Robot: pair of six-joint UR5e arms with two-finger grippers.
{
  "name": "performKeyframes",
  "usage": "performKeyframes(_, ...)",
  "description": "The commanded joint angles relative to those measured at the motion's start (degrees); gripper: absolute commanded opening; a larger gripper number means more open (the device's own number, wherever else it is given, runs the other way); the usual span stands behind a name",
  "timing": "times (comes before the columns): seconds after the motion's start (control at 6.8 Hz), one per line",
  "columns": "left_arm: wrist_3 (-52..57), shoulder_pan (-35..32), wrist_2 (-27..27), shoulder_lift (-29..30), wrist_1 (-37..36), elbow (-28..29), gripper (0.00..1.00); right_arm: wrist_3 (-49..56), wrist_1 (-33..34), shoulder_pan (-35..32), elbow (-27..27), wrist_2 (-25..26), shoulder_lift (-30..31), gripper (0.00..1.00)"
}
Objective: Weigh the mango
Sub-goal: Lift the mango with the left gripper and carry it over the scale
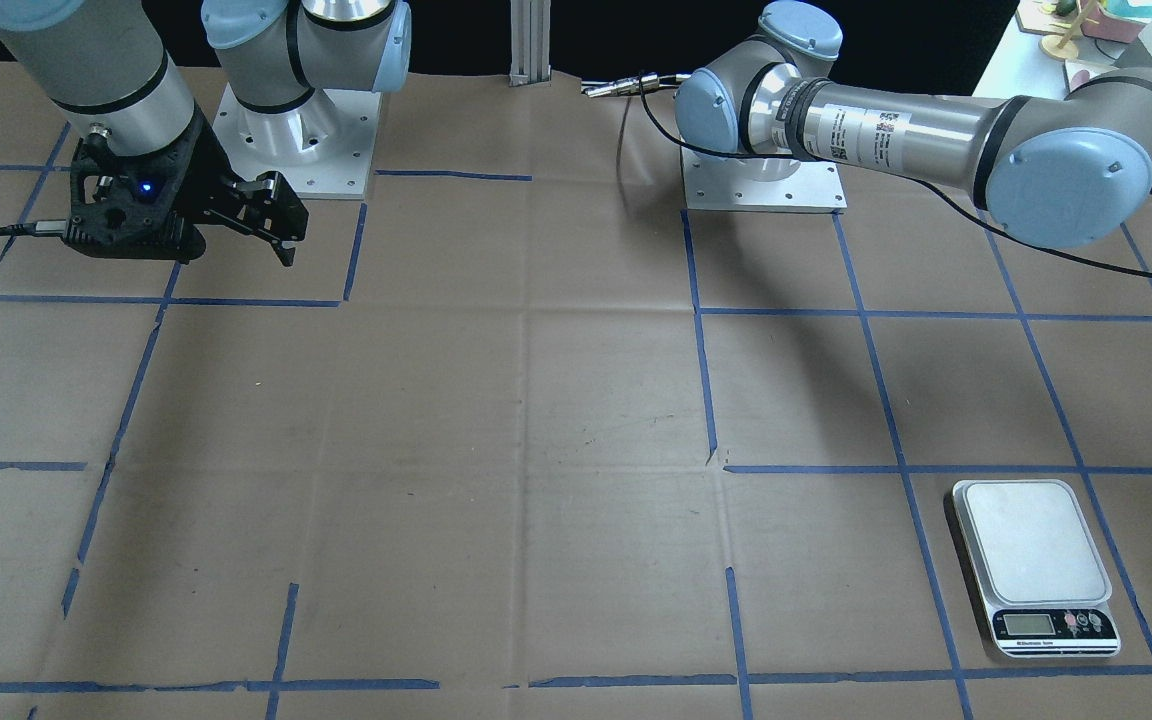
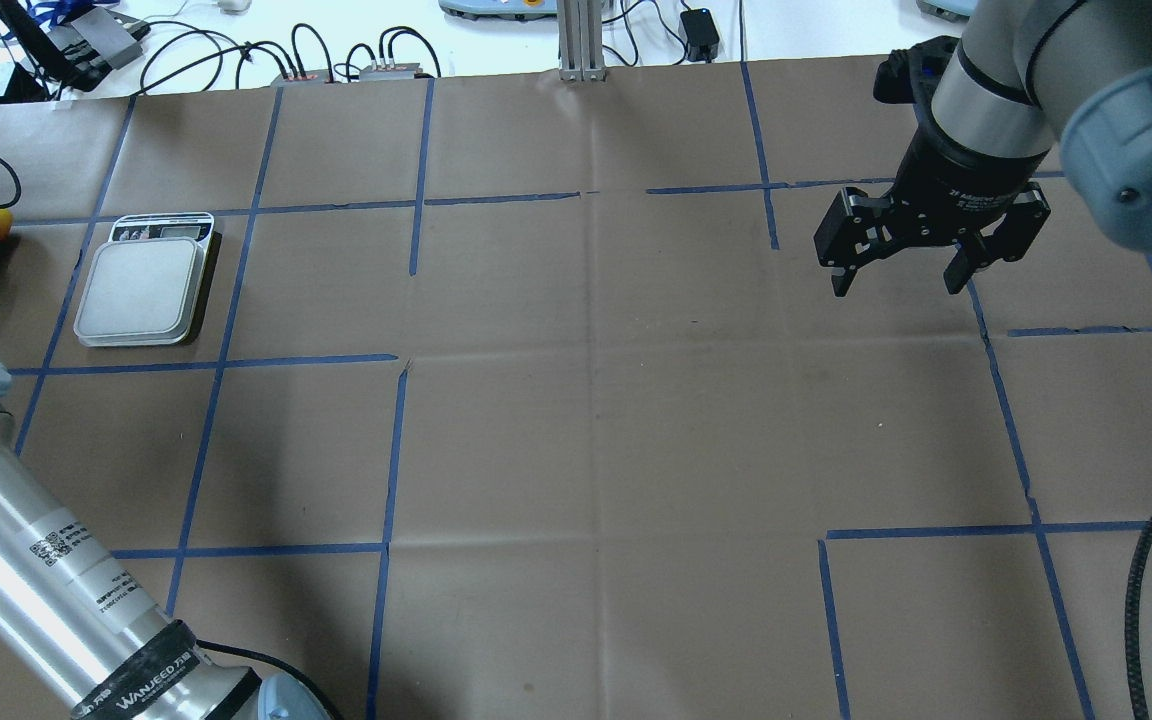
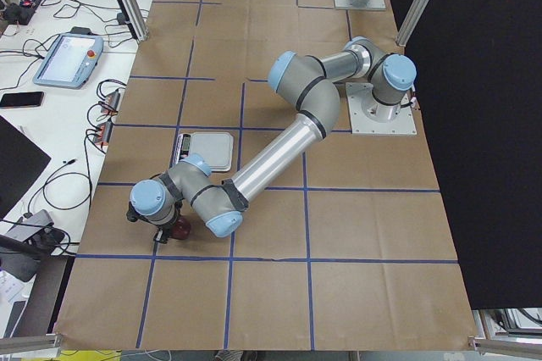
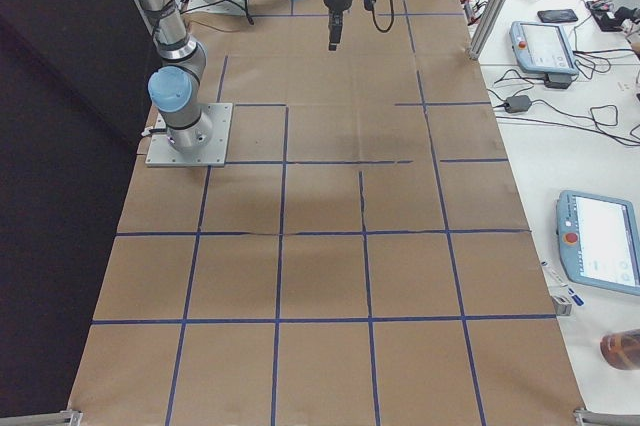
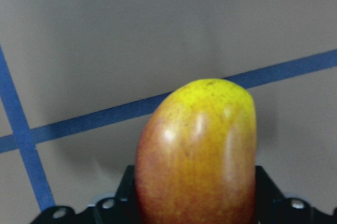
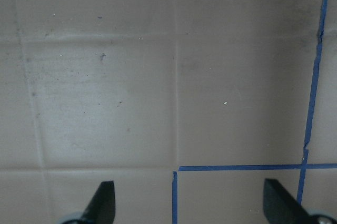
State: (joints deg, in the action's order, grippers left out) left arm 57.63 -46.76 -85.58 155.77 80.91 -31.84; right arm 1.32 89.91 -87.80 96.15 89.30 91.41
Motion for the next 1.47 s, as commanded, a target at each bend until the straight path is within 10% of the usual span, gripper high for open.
performKeyframes(0.0,-0.1,0.0,0.0,-2.4,1.9,0.9,0.44,0.0,0.0,0.0,0.0,0.0,0.0,1.0)
performKeyframes(0.44,-5.5,-1.0,0.1,-10.5,11.4,-2.8,0.44,0.0,0.0,0.0,0.0,0.0,0.0,1.0)
performKeyframes(0.74,-15.1,-5.3,0.2,-20.5,10.2,-17.8,0.41,0.0,0.0,0.0,0.0,0.0,0.1,1.0)
performKeyframes(1.32,-32.7,-14.1,-3.0,-30.5,-15.5,-47.8,0.43,0.0,0.0,0.0,0.0,0.0,0.0,1.0)
